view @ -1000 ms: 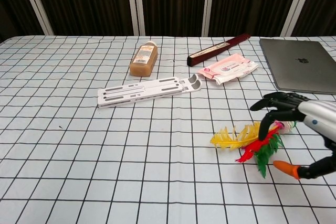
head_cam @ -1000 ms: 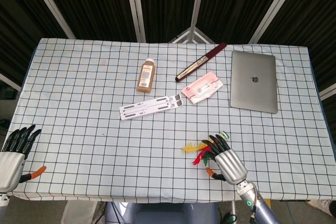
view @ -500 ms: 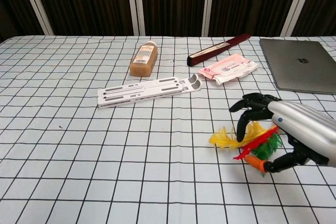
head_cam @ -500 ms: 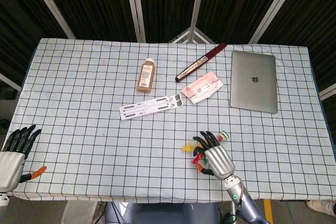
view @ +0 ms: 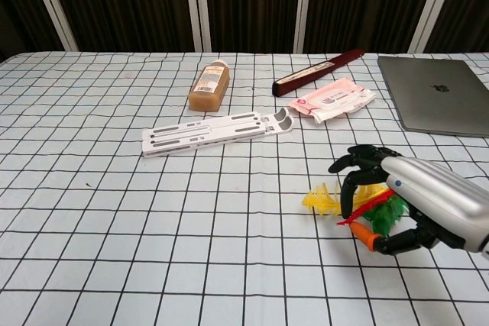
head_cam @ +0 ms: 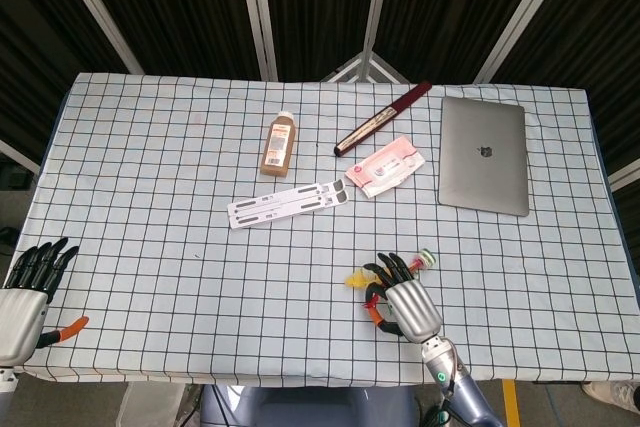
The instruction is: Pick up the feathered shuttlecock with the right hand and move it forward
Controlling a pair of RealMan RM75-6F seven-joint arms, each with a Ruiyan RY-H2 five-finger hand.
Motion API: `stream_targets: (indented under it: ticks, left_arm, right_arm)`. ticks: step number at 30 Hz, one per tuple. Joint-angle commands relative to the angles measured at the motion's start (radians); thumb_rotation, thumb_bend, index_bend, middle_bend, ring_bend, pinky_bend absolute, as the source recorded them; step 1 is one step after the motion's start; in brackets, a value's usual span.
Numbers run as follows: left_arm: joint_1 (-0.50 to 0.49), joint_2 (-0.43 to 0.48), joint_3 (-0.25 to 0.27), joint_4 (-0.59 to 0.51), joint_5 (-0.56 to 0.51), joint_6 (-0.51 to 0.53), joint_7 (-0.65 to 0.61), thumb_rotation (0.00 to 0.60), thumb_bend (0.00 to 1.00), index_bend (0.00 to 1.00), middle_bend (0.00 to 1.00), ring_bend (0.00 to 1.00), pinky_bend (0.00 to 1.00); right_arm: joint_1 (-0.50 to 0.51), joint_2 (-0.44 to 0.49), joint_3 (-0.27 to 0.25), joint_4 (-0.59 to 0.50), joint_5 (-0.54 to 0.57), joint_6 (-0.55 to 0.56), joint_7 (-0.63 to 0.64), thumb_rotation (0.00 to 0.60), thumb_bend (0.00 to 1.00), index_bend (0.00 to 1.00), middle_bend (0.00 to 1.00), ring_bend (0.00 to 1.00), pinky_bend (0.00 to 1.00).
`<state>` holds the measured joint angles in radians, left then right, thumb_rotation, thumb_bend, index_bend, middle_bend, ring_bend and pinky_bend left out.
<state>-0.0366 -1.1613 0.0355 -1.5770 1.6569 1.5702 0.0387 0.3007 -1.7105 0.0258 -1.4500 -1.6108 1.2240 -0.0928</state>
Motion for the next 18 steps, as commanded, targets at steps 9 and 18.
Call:
stream_targets:
  ticks: [9,18]
  left_arm:
    - [0.000,0.000,0.000,-0.002,-0.003,-0.003,0.003,0.600,0.00,0.00,0.00,0.00,0.00]
    - [0.000,0.002,0.002,-0.006,-0.005,-0.007,0.005,0.600,0.00,0.00,0.00,0.00,0.00]
  right_arm:
    - [0.012,0.022,0.002,-0.041,-0.009,0.017,-0.008,0.600,0.58,0.58,0.21,0.00,0.00]
    - [0.041,0.129,0.108,-0.169,0.043,0.038,-0.075,0.600,0.58,0.58,0.21,0.00,0.00]
